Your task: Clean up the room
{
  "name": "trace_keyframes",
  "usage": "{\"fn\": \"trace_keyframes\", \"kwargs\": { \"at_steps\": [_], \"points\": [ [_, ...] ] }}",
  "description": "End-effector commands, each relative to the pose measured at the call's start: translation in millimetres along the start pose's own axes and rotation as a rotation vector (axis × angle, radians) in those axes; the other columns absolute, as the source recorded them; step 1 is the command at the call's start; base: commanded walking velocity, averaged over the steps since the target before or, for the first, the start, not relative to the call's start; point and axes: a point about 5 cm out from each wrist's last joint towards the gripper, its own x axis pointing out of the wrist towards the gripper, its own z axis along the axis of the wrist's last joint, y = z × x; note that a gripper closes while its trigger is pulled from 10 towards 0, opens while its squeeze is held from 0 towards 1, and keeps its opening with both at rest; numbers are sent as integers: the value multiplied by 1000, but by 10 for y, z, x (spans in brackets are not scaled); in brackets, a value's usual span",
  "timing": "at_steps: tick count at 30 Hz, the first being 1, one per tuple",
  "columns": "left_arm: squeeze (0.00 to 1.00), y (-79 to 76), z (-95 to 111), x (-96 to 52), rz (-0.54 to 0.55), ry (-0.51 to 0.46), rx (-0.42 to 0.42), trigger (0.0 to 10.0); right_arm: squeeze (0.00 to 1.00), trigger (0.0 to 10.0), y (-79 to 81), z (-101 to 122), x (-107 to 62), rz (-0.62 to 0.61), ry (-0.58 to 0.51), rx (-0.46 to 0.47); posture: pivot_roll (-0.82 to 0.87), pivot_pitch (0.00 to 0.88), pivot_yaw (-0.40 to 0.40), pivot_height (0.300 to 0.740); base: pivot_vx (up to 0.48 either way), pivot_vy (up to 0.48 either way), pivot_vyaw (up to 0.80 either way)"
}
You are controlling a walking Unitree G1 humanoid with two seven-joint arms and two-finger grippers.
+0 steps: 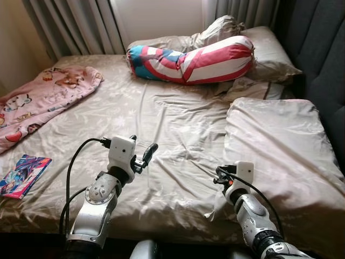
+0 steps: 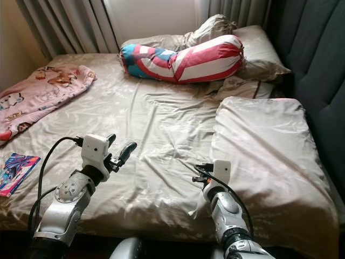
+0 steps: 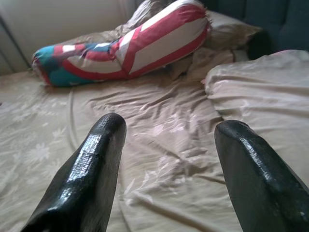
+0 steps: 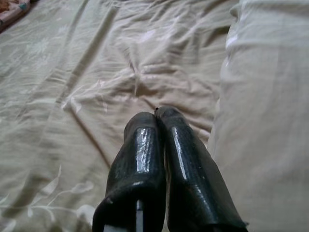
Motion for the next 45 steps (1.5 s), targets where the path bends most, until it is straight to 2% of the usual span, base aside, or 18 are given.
{"fn": "trace_keyframes", "kwargs": {
  "at_steps": [1,5,8,11,12,14,18,20,24,28,33,35,40,42,43,44,45],
  "points": [
    [0,16,58,-19,-11,5,24,10000,0,10000,112,11,49,32,24,-5,76,40,95,630,0,0,0],
    [0,-30,133,-12,-35,-11,29,10000,0,10000,121,-8,61,3,54,-42,90,65,96,630,0,0,0],
    [0,-91,193,-24,-45,-26,28,10000,0,10000,124,-11,66,-1,61,-16,93,84,82,630,0,0,0],
    [0,-123,224,-25,-41,-38,16,10000,0,10000,139,-12,71,7,68,-30,95,93,76,630,0,0,0],
    [0,-169,259,-42,-42,-46,7,10000,0,10000,141,-13,73,10,76,-50,103,123,70,630,0,0,0],
    [0,-211,287,-62,-45,-51,-4,10000,0,10000,131,-11,75,0,85,-76,104,128,68,630,0,0,0],
    [0,-277,332,-164,-46,-46,-21,10000,0,10000,61,-8,66,-55,99,-78,126,166,66,630,0,0,0],
    [0,-312,377,-276,-47,-38,-22,10000,0,10000,32,-41,51,-73,114,-87,149,200,69,630,0,0,0],
    [0,-321,448,-347,-44,-39,-19,10000,0,10000,46,-62,49,-74,119,-82,173,236,74,630,0,0,0],
    [0,-341,522,-500,-22,-15,-24,10000,0,10000,46,-71,41,-110,94,-89,187,267,83,630,0,0,0],
    [0,-374,551,-565,-22,0,-31,10000,0,10000,9,-41,38,-165,69,-102,195,277,93,630,0,0,0],
    [0,-382,554,-570,-24,10,-33,10000,0,10000,-31,23,39,-199,27,-81,193,281,95,630,0,0,0],
    [0,-385,558,-589,-25,27,-35,10000,0,10000,-181,137,11,-290,-34,-105,191,280,99,630,0,0,0],
    [0,-379,554,-575,-23,32,-36,10000,0,10000,-404,233,-60,-413,-71,-185,183,275,98,630,0,0,0],
    [0,-379,554,-575,-23,32,-36,10000,0,10000,-404,233,-60,-413,-71,-185,183,275,98,630,0,0,0],
    [0,-373,547,-564,-21,31,-37,10000,0,10000,-563,305,-123,-494,-99,-224,170,268,95,630,0,0,0],
    [0,-373,546,-560,-20,32,-38,10000,0,10000,-622,329,-149,-524,-108,-235,170,268,95,630,0,0,0]
  ]
}}
